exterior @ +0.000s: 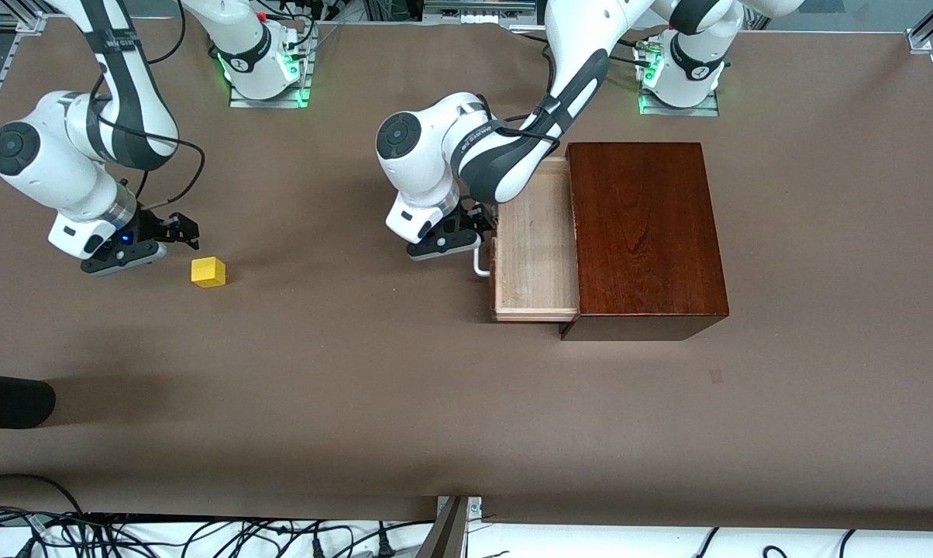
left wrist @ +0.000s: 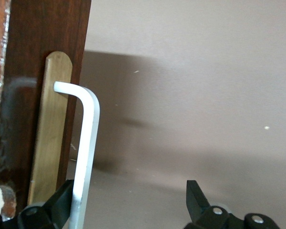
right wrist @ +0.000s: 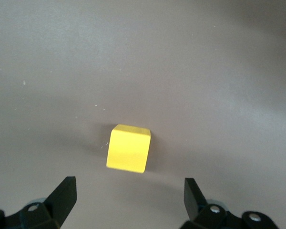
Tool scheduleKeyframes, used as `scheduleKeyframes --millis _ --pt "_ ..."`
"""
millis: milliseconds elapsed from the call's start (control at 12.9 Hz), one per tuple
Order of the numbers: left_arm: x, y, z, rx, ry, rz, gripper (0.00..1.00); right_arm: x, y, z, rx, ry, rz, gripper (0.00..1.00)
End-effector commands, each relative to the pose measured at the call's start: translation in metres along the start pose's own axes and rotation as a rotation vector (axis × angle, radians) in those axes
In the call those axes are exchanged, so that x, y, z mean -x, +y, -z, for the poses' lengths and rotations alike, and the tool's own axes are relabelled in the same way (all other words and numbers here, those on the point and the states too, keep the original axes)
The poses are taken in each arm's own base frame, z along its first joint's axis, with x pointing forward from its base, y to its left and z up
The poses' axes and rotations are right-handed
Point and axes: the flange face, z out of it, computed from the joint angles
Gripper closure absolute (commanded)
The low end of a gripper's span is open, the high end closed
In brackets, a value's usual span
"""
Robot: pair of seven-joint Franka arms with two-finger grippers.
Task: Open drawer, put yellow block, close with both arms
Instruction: 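Pull the drawer open with the left gripper while the right gripper reaches the cube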
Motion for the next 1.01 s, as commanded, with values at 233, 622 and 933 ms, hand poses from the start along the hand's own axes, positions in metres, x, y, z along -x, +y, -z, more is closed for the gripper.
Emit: scheduleKeyframes --millis 233,622,933 --pt "0.001 0.002 0.036 0.03 -0.01 -0.041 0.0 -0.001 0.007 -0.035 -0.03 0.049 -0.001 0.0" --pt "0.015 -0.029 0.101 -0.021 -0.078 -0.084 0.0 -0.008 0.006 -0.056 -0.021 0.069 -0.029 0.0" --pt "-0.046 -0.112 0.159 0.022 -0.191 -0.037 0.0 -0.009 0.002 -0.079 -0.001 0.069 -0.023 0.0"
